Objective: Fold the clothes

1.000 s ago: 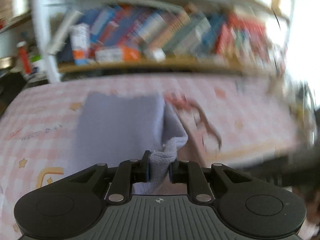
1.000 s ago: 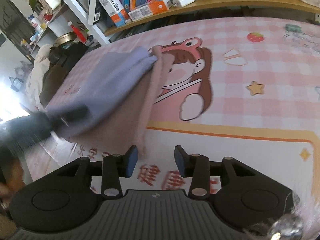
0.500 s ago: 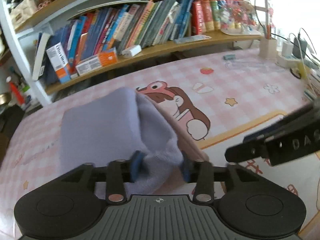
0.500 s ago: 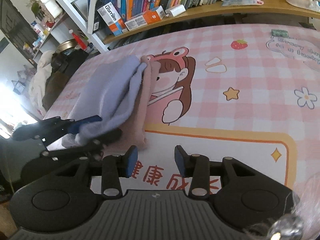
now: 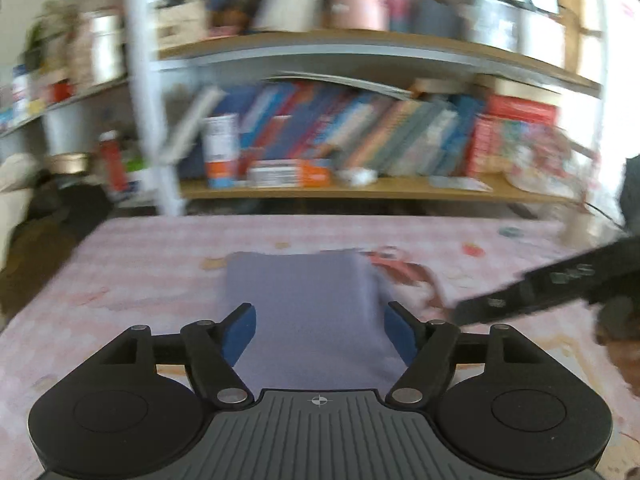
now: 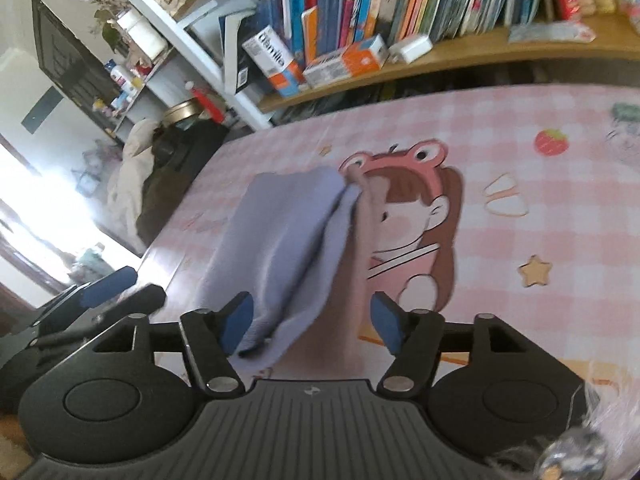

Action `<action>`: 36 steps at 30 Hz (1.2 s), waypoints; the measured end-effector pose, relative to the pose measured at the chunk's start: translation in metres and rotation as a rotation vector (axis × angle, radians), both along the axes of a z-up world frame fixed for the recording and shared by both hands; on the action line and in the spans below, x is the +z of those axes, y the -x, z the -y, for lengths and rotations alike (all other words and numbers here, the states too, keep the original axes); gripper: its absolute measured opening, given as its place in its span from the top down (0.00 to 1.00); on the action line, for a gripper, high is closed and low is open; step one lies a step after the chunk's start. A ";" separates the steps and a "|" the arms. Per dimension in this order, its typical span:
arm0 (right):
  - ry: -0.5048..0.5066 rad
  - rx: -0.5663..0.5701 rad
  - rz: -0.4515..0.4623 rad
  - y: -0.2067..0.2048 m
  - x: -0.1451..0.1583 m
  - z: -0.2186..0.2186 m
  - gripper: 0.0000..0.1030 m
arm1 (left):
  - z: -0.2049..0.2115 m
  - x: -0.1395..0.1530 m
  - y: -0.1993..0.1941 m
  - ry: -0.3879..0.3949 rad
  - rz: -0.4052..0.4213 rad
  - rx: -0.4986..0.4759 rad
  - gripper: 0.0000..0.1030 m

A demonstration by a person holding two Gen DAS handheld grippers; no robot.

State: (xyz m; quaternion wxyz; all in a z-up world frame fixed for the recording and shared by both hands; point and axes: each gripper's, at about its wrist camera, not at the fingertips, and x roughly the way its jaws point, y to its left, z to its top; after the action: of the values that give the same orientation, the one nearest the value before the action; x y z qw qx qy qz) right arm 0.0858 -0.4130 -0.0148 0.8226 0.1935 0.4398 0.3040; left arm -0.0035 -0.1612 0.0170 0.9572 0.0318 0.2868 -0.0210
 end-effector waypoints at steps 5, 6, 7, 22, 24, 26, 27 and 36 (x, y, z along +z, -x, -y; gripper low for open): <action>-0.054 0.009 -0.108 -0.003 -0.011 -0.004 0.28 | -0.025 -0.008 -0.003 -0.028 -0.030 0.076 0.29; -0.076 0.000 -0.136 -0.003 -0.014 -0.004 0.27 | -0.029 -0.009 -0.005 -0.029 -0.033 0.088 0.28; -0.097 -0.008 -0.165 -0.003 -0.018 -0.003 0.27 | -0.032 -0.010 -0.008 -0.032 -0.037 0.103 0.26; -0.139 -0.080 -0.198 -0.011 -0.018 -0.020 0.27 | -0.048 -0.024 -0.035 -0.018 -0.072 0.017 0.13; -0.133 -0.075 -0.188 -0.017 -0.016 -0.028 0.27 | -0.051 -0.026 -0.036 -0.015 -0.078 0.009 0.13; -0.107 -0.070 -0.170 -0.025 -0.014 -0.038 0.27 | -0.056 -0.028 -0.037 -0.010 -0.083 0.007 0.13; -0.092 -0.066 -0.160 -0.030 -0.013 -0.044 0.27 | -0.059 -0.028 -0.037 -0.007 -0.085 0.007 0.13; 0.205 0.055 0.029 -0.043 -0.002 -0.107 0.59 | -0.082 -0.032 -0.035 0.022 -0.092 0.016 0.13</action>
State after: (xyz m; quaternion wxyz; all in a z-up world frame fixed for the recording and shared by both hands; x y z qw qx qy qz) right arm 0.1291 -0.3060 -0.0166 0.8358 0.0918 0.4615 0.2830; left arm 0.0312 -0.0796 -0.0151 0.9435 0.0180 0.3304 -0.0181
